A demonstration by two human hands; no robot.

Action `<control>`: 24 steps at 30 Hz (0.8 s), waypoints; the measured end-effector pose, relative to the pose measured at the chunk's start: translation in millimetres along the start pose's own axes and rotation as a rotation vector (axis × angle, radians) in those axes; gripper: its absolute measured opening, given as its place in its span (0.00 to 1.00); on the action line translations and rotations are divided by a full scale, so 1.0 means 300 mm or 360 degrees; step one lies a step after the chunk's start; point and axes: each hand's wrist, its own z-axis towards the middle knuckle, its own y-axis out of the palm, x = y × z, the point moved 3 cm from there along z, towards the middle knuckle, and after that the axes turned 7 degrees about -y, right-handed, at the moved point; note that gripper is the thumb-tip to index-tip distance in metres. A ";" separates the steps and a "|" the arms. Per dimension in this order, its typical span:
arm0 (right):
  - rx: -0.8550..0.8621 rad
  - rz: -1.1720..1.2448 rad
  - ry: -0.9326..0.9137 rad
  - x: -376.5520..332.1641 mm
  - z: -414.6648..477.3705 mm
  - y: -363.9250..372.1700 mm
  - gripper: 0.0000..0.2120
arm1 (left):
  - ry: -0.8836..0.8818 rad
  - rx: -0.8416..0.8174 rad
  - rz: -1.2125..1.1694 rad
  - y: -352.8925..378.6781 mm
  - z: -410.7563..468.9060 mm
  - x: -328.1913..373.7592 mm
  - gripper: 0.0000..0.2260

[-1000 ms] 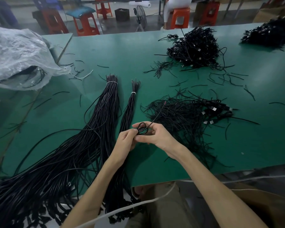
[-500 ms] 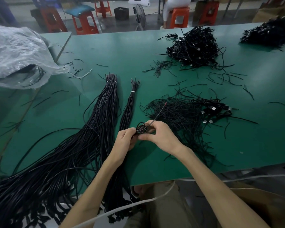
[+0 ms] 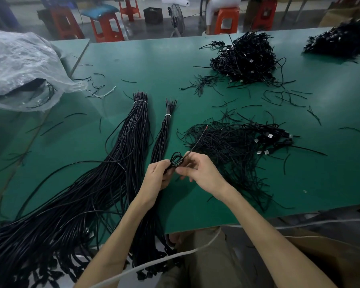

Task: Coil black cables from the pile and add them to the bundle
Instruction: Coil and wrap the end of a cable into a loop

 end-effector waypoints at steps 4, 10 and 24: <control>-0.0009 -0.0007 0.0002 0.005 0.000 -0.003 0.06 | -0.0012 -0.0014 0.0021 0.003 -0.003 0.005 0.16; 0.0305 -0.0124 -0.0068 0.017 -0.004 -0.011 0.07 | 0.0090 0.0073 0.0148 0.010 -0.007 0.011 0.22; 0.0319 -0.0812 -0.0613 -0.082 -0.037 -0.012 0.11 | 0.0261 -0.0073 0.0202 -0.045 -0.057 0.099 0.18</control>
